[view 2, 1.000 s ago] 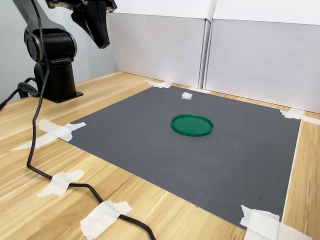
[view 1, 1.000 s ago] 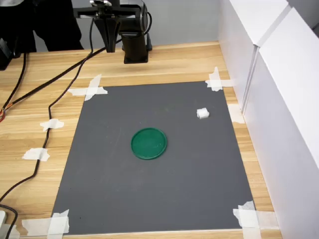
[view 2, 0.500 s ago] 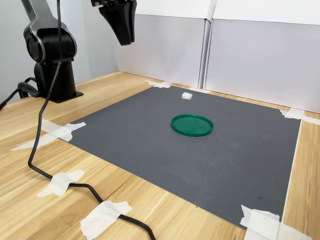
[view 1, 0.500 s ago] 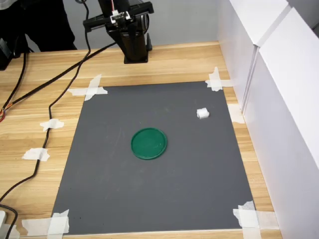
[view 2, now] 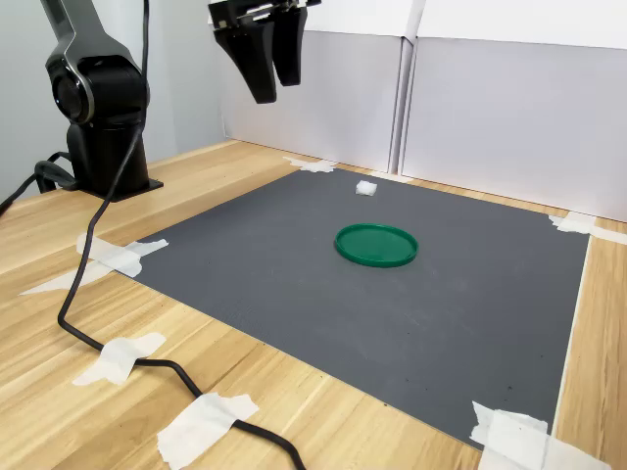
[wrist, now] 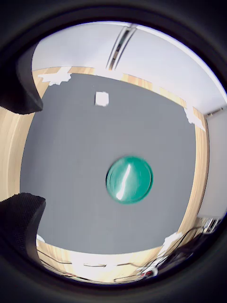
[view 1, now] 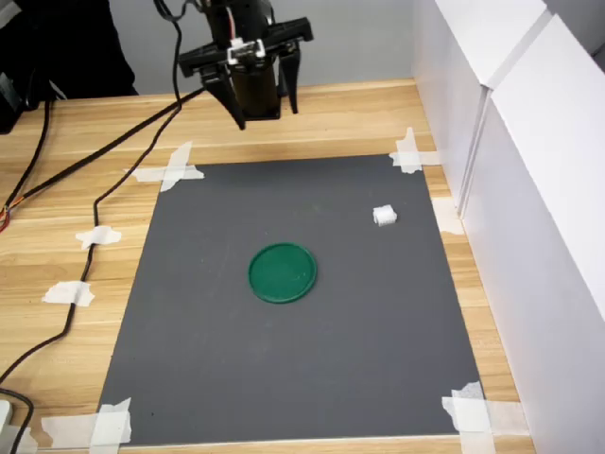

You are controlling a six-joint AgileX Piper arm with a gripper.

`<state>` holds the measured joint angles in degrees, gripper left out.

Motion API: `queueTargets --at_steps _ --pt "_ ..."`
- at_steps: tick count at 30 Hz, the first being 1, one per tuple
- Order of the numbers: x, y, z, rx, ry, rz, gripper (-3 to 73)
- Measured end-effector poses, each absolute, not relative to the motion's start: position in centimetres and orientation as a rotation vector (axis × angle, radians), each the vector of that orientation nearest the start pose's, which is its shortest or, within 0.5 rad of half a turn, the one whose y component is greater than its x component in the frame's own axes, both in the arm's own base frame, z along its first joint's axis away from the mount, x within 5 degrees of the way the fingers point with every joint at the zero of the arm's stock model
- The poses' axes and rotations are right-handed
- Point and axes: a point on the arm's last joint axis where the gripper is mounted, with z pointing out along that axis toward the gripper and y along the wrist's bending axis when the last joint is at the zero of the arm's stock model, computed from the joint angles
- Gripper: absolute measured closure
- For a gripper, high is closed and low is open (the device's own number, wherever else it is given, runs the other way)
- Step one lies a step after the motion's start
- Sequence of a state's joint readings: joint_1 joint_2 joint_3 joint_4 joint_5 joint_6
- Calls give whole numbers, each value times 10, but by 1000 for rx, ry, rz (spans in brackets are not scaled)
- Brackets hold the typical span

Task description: Grasp a white terminal and put it on the green lid.

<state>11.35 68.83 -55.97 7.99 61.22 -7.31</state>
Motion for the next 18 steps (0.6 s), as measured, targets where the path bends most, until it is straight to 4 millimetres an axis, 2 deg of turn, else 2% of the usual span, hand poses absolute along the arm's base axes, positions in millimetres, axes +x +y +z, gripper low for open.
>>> queueTargets --at_steps 3,7,11,18 --pt "214 79 296 -469 2744 240 -18" --pt "227 106 278 -443 2755 286 -20" --pt "241 126 257 -398 2779 311 -20" --pt "246 163 226 -500 2816 320 -15"
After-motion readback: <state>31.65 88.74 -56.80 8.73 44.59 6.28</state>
